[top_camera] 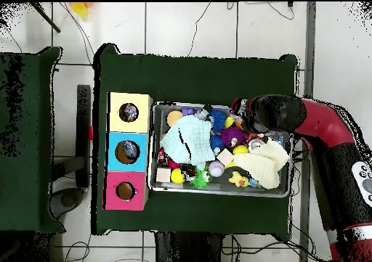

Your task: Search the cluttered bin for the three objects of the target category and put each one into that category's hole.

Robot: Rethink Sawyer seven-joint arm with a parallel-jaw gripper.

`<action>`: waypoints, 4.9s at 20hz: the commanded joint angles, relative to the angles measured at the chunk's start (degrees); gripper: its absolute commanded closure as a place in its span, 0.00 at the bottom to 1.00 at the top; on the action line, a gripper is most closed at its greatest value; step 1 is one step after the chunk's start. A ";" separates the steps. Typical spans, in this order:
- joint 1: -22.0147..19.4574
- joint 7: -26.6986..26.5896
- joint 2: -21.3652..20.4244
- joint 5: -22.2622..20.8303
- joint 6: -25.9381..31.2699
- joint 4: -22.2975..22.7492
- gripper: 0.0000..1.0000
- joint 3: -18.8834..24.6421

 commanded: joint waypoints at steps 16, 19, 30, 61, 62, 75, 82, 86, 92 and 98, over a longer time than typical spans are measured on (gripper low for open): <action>0.10 -17.14 3.91 -5.63 -2.95 -3.05 0.00 2.72; -0.11 -16.12 2.71 -5.69 -3.58 -1.46 0.00 2.36; -0.21 -17.01 3.14 -5.71 -3.16 -1.92 0.00 2.62; 2.40 -5.03 -0.97 -6.31 -7.24 8.23 0.00 -3.17; 2.30 -5.04 -0.95 -6.09 -7.22 8.40 0.00 -3.21; 0.30 -9.69 0.24 -4.82 -4.28 6.79 0.00 -2.26; -0.77 -11.38 1.24 -4.60 -4.40 5.52 0.00 -1.30; -0.90 -12.70 1.50 -4.92 -3.76 3.80 0.00 -1.02; -2.14 -15.68 0.95 -5.31 -2.03 2.62 0.00 -0.46; -4.03 -18.05 2.62 -5.74 -2.07 1.68 0.00 0.44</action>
